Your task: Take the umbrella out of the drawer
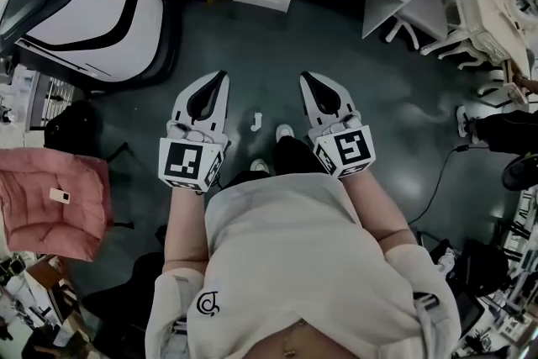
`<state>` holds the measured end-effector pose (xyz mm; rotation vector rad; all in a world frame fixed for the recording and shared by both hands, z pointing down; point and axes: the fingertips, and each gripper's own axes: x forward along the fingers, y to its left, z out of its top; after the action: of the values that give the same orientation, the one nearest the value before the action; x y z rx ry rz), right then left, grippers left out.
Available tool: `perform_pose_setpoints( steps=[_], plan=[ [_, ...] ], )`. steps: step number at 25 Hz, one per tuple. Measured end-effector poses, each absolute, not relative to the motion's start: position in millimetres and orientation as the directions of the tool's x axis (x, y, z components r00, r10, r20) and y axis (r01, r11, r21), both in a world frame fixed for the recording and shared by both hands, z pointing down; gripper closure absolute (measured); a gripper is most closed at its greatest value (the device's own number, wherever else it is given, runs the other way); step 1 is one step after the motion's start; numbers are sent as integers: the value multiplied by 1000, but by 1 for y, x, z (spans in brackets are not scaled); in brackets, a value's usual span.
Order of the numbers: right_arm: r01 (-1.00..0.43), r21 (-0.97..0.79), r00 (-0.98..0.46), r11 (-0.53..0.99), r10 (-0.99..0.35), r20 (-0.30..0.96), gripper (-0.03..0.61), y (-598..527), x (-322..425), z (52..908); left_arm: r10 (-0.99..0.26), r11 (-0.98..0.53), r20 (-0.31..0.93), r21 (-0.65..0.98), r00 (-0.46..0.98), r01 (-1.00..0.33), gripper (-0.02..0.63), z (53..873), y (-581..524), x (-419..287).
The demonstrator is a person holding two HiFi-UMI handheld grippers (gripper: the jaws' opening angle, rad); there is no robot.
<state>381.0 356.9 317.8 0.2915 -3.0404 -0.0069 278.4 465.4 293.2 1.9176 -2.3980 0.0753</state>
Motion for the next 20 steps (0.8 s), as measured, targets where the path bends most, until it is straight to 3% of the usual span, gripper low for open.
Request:
perform_pose_setpoints(
  steps=[10,20],
  plan=[
    [-134,-8,-987,991,-133,86,572,289,295,328,-956,274,103,-11,-274,-962,603,301,403,205],
    [-101,5,-993,995,-101,60,572,154,187,316,-945,312,93,-20,-313,-950,603,294,273,100]
  ],
)
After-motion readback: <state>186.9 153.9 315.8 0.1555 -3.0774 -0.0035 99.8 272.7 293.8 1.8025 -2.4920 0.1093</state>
